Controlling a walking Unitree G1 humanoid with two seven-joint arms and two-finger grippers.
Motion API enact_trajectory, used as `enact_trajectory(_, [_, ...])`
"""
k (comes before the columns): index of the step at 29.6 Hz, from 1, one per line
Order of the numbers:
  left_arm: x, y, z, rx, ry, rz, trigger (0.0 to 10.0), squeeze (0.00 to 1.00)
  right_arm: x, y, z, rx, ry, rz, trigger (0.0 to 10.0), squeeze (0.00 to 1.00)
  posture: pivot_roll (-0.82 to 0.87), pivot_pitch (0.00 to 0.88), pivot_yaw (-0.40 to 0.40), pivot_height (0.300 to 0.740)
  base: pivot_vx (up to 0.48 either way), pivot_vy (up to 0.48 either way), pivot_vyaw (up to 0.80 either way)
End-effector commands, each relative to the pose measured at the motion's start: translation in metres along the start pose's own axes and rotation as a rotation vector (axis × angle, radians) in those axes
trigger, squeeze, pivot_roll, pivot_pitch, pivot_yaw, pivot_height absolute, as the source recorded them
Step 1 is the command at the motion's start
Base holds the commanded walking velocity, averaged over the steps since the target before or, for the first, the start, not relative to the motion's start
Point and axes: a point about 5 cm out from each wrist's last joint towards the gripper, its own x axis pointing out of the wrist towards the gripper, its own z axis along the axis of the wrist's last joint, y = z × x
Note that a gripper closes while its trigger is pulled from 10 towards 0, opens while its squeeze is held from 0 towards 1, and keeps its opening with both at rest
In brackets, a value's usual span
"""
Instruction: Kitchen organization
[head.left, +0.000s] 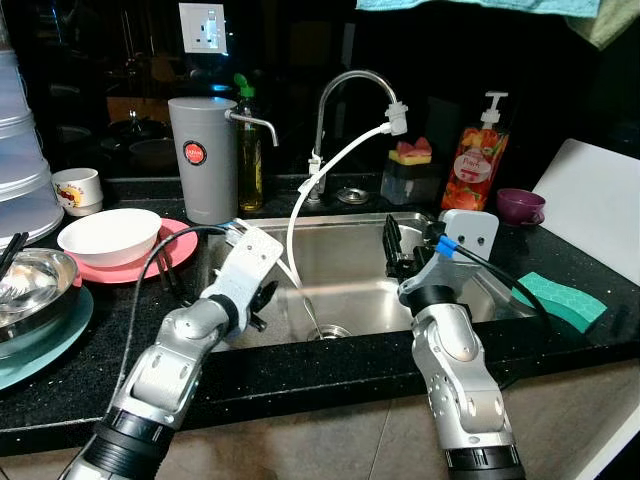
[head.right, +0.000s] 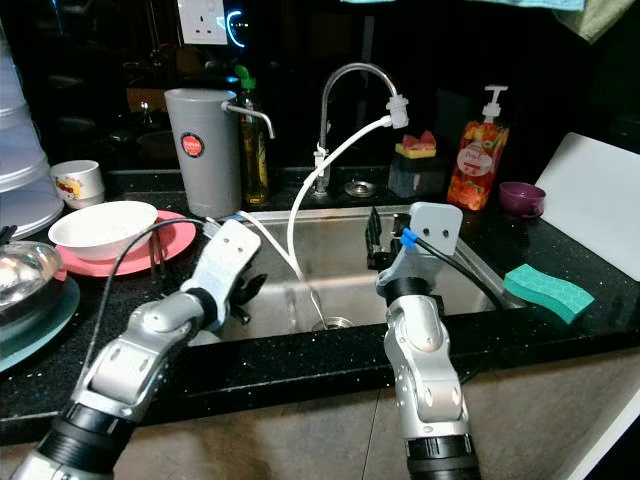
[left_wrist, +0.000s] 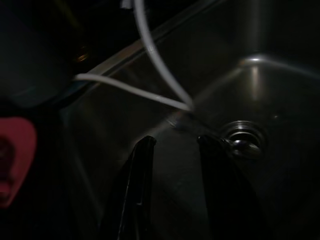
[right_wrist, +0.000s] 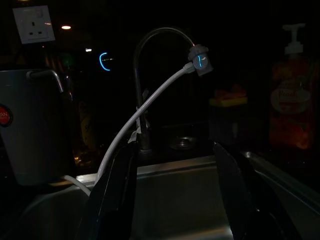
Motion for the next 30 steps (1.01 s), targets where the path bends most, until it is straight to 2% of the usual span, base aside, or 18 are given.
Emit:
enact_trajectory(1, [-0.005, 0.025, -0.004, 0.051, 0.085, 0.161, 10.0, 0.0, 0.001, 0.002, -0.001, 0.003, -0.003, 0.01, 10.0, 0.0, 0.2, 0.0, -0.075, 0.74, 0.0, 0.0, 0.0])
enact_trajectory(2, [-0.009, 0.031, -0.011, 0.066, 0.127, 0.214, 10.0, 0.0, 0.001, 0.002, -0.001, 0.004, -0.001, 0.01, 10.0, 0.0, 0.2, 0.0, -0.075, 0.74, 0.0, 0.0, 0.0])
enact_trajectory(5, [-0.017, 0.035, -0.021, 0.054, 0.184, 0.271, 10.0, 0.0, 0.001, 0.003, -0.002, 0.005, 0.001, 0.011, 10.0, 0.0, 0.2, 0.0, -0.073, 0.74, 0.0, 0.0, 0.0])
enact_trajectory(10, [-0.035, 0.034, -0.016, -0.016, 0.149, 0.376, 10.0, 0.0, 0.0, 0.002, -0.003, 0.006, 0.004, 0.01, 10.0, 0.0, 0.21, 0.0, -0.078, 0.74, 0.0, 0.0, 0.0])
enact_trajectory(11, [-0.038, 0.035, -0.013, -0.033, 0.133, 0.403, 10.0, 0.05, 0.0, 0.002, -0.003, 0.007, 0.006, 0.01, 10.0, 0.0, 0.21, 0.0, -0.081, 0.74, 0.0, 0.0, 0.0])
enact_trajectory(12, [-0.041, 0.036, -0.009, -0.078, 0.109, 0.428, 10.0, 1.0, 0.0, 0.003, -0.004, 0.008, 0.009, 0.014, 10.0, 0.0, 0.22, 0.002, -0.083, 0.74, 0.0, 0.0, 0.0])
enact_trajectory(16, [-0.043, 0.039, -0.004, -0.111, 0.088, 0.458, 10.0, 1.0, 0.0, 0.004, -0.004, 0.009, 0.011, 0.02, 10.0, 0.0, 0.22, 0.004, -0.088, 0.74, 0.0, 0.0, 0.0])
enact_trajectory(18, [-0.045, 0.045, 0.003, -0.178, 0.055, 0.502, 10.0, 1.0, 0.001, 0.005, -0.004, 0.012, 0.011, 0.027, 10.0, 0.0, 0.23, 0.005, -0.093, 0.74, 0.0, 0.0, 0.0])
enact_trajectory(19, [-0.045, 0.045, 0.003, -0.178, 0.055, 0.502, 10.0, 1.0, 0.001, 0.005, -0.004, 0.012, 0.011, 0.027, 10.0, 0.0, 0.23, 0.005, -0.093, 0.74, 0.0, 0.0, 0.0])
enact_trajectory(20, [-0.045, 0.047, 0.009, -0.235, 0.029, 0.514, 10.0, 0.0, 0.002, 0.006, -0.004, 0.013, 0.011, 0.029, 10.0, 0.0, 0.23, 0.004, -0.095, 0.74, 0.0, 0.0, 0.0])
enact_trajectory(21, [-0.045, 0.047, 0.009, -0.235, 0.029, 0.514, 10.0, 0.0, 0.002, 0.006, -0.004, 0.013, 0.011, 0.029, 10.0, 0.0, 0.23, 0.004, -0.095, 0.74, 0.0, 0.0, 0.0])
enact_trajectory(22, [-0.046, 0.048, 0.012, -0.306, 0.013, 0.531, 10.0, 0.0, 0.002, 0.006, -0.004, 0.013, 0.011, 0.032, 10.0, 0.0, 0.22, 0.004, -0.098, 0.74, 0.0, 0.0, 0.0])
enact_trajectory(23, [-0.046, 0.048, 0.012, -0.306, 0.013, 0.531, 10.0, 0.0, 0.002, 0.006, -0.004, 0.013, 0.011, 0.032, 10.0, 0.0, 0.22, 0.004, -0.098, 0.74, 0.0, 0.0, 0.0])
enact_trajectory(24, [-0.046, 0.047, 0.01, -0.413, 0.021, 0.546, 10.0, 0.0, 0.003, 0.007, -0.004, 0.014, 0.011, 0.033, 10.0, 0.0, 0.22, 0.003, -0.099, 0.74, 0.0, 0.0, 0.0])
enact_trajectory(25, [-0.046, 0.047, 0.01, -0.413, 0.021, 0.546, 10.0, 0.0, 0.003, 0.007, -0.004, 0.014, 0.011, 0.033, 10.0, 0.0, 0.22, 0.003, -0.099, 0.74, 0.0, 0.0, 0.0])
enact_trajectory(27, [-0.039, 0.039, 0.007, -0.574, 0.043, 0.553, 10.0, 0.0, 0.003, 0.006, -0.004, 0.012, 0.012, 0.035, 10.0, 0.0, 0.22, 0.006, -0.104, 0.74, 0.0, 0.0, 0.0])
enact_trajectory(28, [-0.039, 0.039, 0.007, -0.574, 0.043, 0.553, 10.0, 0.0, 0.003, 0.006, -0.004, 0.012, 0.012, 0.035, 10.0, 0.0, 0.22, 0.006, -0.104, 0.74, 0.0, 0.0, 0.0])
enact_trajectory(30, [-0.034, 0.034, 0.013, -0.635, 0.026, 0.575, 10.0, 0.0, 0.003, 0.007, -0.004, 0.012, 0.012, 0.038, 10.0, 0.0, 0.22, 0.006, -0.104, 0.74, 0.0, 0.0, 0.0])
